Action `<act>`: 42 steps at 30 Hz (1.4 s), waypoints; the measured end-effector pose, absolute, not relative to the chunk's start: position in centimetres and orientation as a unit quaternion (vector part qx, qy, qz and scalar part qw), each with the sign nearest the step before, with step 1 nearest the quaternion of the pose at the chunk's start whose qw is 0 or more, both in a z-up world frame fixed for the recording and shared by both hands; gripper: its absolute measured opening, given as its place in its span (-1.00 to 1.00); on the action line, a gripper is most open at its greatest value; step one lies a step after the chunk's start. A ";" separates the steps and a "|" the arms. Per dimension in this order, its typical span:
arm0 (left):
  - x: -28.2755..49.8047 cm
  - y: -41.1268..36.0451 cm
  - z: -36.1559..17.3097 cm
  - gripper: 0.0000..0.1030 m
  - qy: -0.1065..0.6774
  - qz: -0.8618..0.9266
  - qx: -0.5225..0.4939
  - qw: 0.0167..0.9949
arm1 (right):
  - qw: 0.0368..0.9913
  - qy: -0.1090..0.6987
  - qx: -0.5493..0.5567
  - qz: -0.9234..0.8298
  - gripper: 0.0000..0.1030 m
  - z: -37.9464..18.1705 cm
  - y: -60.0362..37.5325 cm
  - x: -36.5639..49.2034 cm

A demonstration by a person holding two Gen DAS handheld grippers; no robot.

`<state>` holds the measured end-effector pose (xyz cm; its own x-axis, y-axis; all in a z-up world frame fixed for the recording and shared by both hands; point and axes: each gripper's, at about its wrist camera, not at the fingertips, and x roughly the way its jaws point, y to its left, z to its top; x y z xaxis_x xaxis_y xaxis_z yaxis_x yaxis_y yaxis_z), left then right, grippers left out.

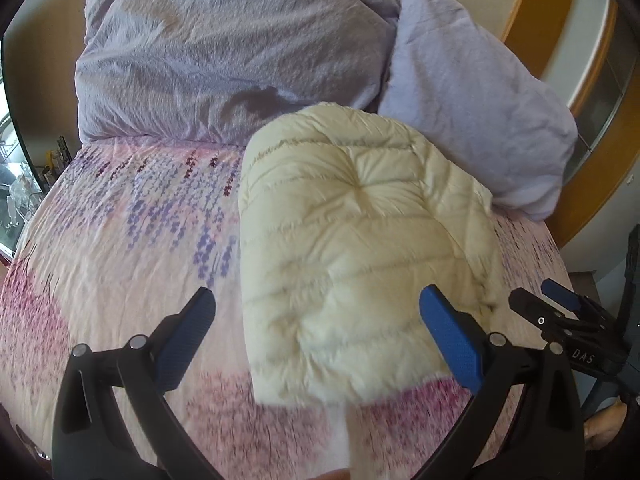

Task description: Fold large clothes

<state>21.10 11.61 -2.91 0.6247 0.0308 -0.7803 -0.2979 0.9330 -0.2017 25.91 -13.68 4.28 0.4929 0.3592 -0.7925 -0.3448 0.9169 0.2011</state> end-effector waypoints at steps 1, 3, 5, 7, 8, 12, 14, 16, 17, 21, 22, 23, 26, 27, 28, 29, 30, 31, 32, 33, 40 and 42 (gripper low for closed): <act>20.4 11.3 -2.8 0.97 0.427 0.090 -0.158 0.886 | 0.860 0.467 0.010 0.206 0.97 4.3 -13.7 25.5; 19.1 10.8 -2.7 0.97 0.430 0.087 -0.162 0.884 | 0.847 0.486 0.020 0.214 0.97 4.4 -13.8 24.6; 18.0 10.2 -2.5 0.97 0.433 0.085 -0.164 0.882 | 0.840 0.495 0.028 0.218 0.97 4.5 -14.0 23.8; 16.8 9.7 -2.4 0.97 0.436 0.086 -0.162 0.881 | 0.835 0.503 0.032 0.222 0.97 4.7 -14.1 22.7; 16.3 9.5 -2.3 0.97 0.437 0.085 -0.161 0.881 | 0.835 0.503 0.030 0.222 0.97 4.9 -14.2 22.1; 14.6 8.8 -2.2 0.97 0.441 0.082 -0.161 0.879 | 0.837 0.500 0.021 0.224 0.97 5.5 -14.6 20.0; 13.7 8.4 -2.2 0.97 0.443 0.081 -0.162 0.878 | 0.835 0.501 0.020 0.225 0.97 5.6 -14.8 19.0; 12.9 8.2 -2.2 0.97 0.445 0.079 -0.168 0.876 | 0.835 0.502 0.021 0.226 0.97 5.8 -15.0 18.2; 12.6 8.2 -2.2 0.97 0.445 0.078 -0.171 0.876 | 0.835 0.502 0.020 0.227 0.97 5.9 -15.1 17.8; 11.3 7.8 -1.8 0.97 0.443 0.072 -0.180 0.875 | 0.833 0.504 0.025 0.226 0.97 6.1 -15.8 16.1; 11.0 7.6 -1.6 0.97 0.442 0.071 -0.180 0.876 | 0.833 0.505 0.027 0.225 0.97 6.2 -15.8 15.8; 10.7 7.4 -1.5 0.97 0.441 0.069 -0.180 0.877 | 0.833 0.505 0.030 0.225 0.97 6.2 -16.0 15.5; 9.8 6.6 -0.9 0.97 0.436 0.061 -0.180 0.879 | 0.834 0.503 0.038 0.224 0.97 6.4 -16.5 14.5; 9.5 6.4 -0.7 0.97 0.435 0.058 -0.179 0.881 | 0.835 0.502 0.041 0.223 0.97 6.5 -16.6 14.2; 9.3 6.1 -0.5 0.97 0.434 0.055 -0.177 0.881 | 0.835 0.501 0.043 0.223 0.97 6.5 -16.7 14.0; 9.0 5.8 -0.4 0.97 0.433 0.052 -0.175 0.883 | 0.836 0.499 0.045 0.223 0.97 6.6 -16.8 13.9; 8.8 5.6 -0.2 0.97 0.432 0.049 -0.173 0.884 | 0.837 0.497 0.047 0.222 0.97 6.7 -16.8 13.7; 8.7 5.4 -0.1 0.97 0.431 0.047 -0.171 0.885 | 0.839 0.496 0.049 0.220 0.97 6.7 -16.9 13.7; 8.5 5.2 0.0 0.97 0.430 0.046 -0.170 0.885 | 0.839 0.495 0.051 0.219 0.97 6.8 -16.9 13.6; 8.3 5.0 0.0 0.97 0.430 0.044 -0.169 0.886 | 0.840 0.493 0.054 0.218 0.97 6.8 -17.0 13.5; 7.9 4.9 0.0 0.97 0.429 0.039 -0.172 0.886 | 0.839 0.494 0.067 0.217 0.97 6.6 -17.2 13.0; 7.9 4.9 -0.1 0.97 0.430 0.039 -0.174 0.885 | 0.840 0.493 0.068 0.216 0.97 6.6 -17.1 13.0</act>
